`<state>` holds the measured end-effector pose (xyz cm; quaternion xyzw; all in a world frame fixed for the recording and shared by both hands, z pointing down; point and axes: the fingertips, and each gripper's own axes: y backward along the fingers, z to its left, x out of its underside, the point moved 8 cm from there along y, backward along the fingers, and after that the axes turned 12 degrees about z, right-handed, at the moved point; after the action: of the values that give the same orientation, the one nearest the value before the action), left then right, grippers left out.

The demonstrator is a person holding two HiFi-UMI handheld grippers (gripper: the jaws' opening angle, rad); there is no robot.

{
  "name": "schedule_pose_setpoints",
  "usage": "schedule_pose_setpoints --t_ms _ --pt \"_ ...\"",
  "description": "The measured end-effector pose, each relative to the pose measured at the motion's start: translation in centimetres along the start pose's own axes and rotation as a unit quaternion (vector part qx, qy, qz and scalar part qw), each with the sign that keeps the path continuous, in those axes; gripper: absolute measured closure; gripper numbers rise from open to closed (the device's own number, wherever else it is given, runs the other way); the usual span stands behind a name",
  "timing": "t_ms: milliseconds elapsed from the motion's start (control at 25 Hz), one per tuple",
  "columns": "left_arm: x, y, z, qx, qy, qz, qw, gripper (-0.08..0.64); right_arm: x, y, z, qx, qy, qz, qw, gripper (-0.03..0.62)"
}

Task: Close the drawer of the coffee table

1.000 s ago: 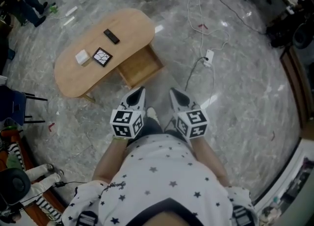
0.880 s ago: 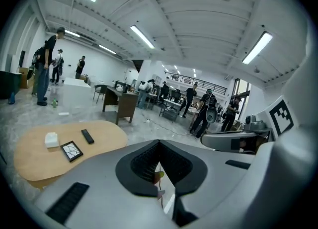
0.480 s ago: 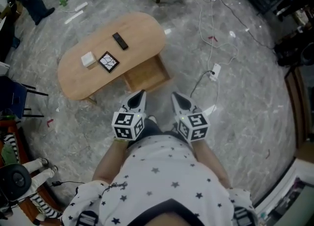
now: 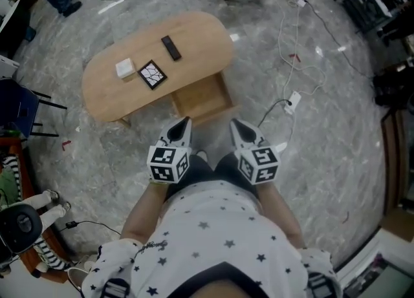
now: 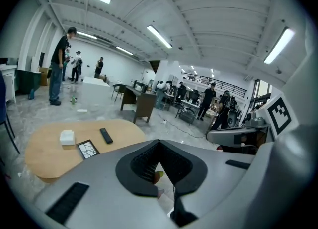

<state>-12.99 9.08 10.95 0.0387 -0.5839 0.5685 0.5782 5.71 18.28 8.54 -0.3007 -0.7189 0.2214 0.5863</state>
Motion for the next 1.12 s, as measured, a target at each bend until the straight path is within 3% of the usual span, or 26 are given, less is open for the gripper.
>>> schedule_pose_setpoints --t_ms 480,760,1120 --pt "1.8 -0.1 1.2 -0.074 0.074 -0.017 0.9944 0.552 -0.7 -2.2 -2.3 -0.052 0.041 0.035 0.997 0.584" --pt "4.0 -0.7 1.0 -0.129 0.133 -0.031 0.9823 0.552 -0.7 -3.4 -4.7 -0.088 0.084 0.055 0.991 0.584" --pt "6.7 -3.7 0.1 -0.174 0.18 -0.026 0.9678 0.552 -0.2 -5.5 -8.1 -0.112 0.11 0.077 0.985 0.584"
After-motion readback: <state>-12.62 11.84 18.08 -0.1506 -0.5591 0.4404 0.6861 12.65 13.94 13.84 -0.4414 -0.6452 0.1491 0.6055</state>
